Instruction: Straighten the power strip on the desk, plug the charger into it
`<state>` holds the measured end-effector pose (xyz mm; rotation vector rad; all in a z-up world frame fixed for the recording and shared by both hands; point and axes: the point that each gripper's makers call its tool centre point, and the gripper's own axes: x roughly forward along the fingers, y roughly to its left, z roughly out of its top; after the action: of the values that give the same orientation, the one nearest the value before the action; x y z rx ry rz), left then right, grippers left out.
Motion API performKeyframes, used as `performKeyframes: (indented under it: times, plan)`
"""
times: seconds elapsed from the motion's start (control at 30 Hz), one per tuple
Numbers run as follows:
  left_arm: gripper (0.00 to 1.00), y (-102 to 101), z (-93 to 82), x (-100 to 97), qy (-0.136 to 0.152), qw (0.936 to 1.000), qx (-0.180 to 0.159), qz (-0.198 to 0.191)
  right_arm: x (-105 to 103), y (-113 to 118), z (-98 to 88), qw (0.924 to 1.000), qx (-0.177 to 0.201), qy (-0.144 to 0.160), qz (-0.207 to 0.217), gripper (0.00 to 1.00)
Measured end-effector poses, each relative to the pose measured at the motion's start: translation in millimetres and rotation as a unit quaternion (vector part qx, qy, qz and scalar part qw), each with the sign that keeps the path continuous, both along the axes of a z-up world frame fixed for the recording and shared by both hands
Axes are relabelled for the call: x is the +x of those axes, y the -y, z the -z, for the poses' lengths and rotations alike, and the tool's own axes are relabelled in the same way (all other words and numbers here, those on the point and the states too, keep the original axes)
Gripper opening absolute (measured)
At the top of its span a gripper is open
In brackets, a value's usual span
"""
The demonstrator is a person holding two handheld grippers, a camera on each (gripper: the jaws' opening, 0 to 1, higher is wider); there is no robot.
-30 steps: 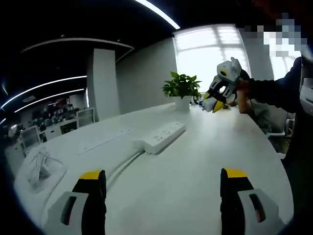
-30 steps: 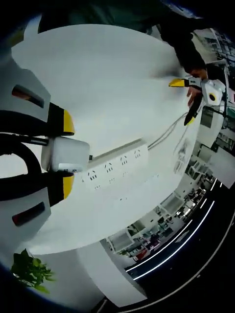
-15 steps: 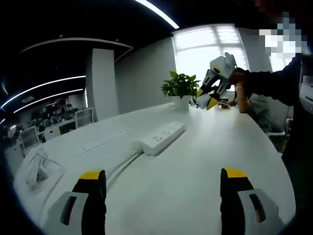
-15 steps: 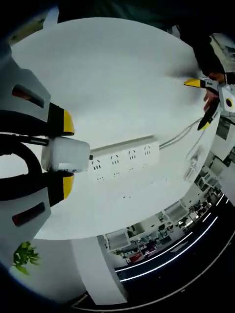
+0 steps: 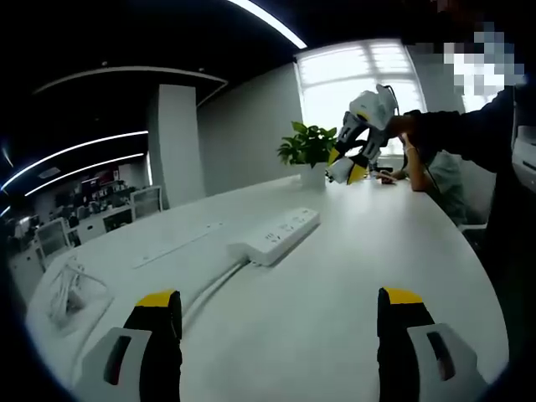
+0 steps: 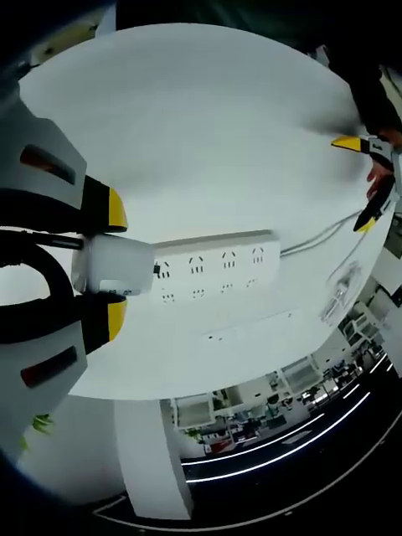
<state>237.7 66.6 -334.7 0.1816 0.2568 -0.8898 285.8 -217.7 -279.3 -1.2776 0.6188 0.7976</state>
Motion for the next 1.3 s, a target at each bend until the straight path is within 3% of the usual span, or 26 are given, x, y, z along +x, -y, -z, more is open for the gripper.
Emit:
performKeyframes:
  times: [0.8, 1.17, 1.3]
  plan:
    - [0.99, 5, -8.2, 7.9, 0.007, 1.0, 0.005, -0.004, 28, -2, 12.9, 0.9962, -0.083, -0.018, -0.021, 0.26]
    - [0.99, 6, -8.2, 9.0, 0.007, 1.0, 0.003, -0.004, 35, 4, 29.1, 0.9916, -0.12, -0.045, -0.012, 0.26]
    - [0.99, 6, -7.4, 9.1, 0.006, 1.0, 0.002, -0.004, 40, 1, 28.4, 0.9919, -0.121, -0.036, -0.012, 0.26]
